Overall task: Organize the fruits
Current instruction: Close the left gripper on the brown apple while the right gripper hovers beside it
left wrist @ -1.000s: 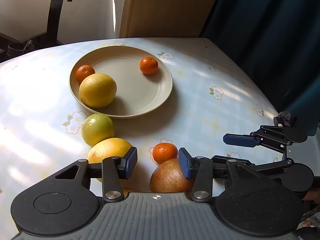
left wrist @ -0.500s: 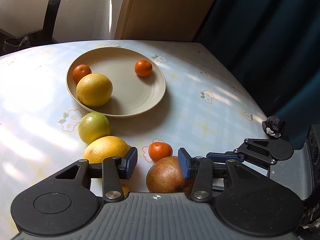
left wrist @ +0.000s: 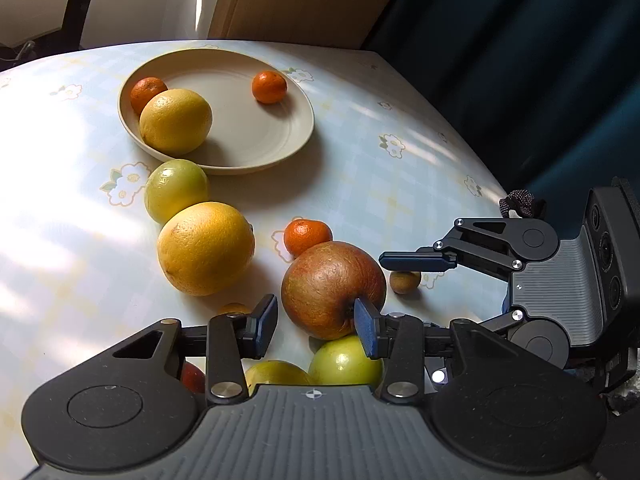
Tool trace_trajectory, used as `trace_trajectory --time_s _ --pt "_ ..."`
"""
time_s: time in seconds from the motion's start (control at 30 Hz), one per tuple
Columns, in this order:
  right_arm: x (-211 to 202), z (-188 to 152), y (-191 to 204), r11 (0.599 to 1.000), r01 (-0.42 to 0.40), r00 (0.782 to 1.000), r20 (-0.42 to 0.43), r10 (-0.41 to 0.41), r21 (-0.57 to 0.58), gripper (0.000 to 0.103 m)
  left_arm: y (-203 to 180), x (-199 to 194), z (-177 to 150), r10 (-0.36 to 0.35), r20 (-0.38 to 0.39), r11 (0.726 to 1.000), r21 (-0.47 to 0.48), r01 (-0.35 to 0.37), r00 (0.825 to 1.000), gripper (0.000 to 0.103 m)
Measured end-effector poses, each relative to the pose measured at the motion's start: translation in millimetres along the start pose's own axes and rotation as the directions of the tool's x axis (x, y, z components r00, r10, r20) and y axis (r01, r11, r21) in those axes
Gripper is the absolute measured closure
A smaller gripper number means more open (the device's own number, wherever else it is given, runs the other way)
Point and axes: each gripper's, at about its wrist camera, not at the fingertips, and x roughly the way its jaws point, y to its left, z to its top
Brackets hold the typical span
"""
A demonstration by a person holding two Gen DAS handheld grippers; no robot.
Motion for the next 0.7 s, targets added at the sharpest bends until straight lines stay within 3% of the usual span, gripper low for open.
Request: trace_trajectory --time_s 0.37,0.7 --pt "6 9 7 0.997 0.009 1.000 0.015 -0.008 -0.080 0.056 -8 16 11 -0.035 -0.017 0.999 0.018 0.035 0.999 0.060" --pt "-6 2 -3 0.999 -0.045 0.999 0.007 0.045 0.002 0.059 -16 17 14 -0.047 -0.022 0.998 0.032 0.047 0.999 0.061"
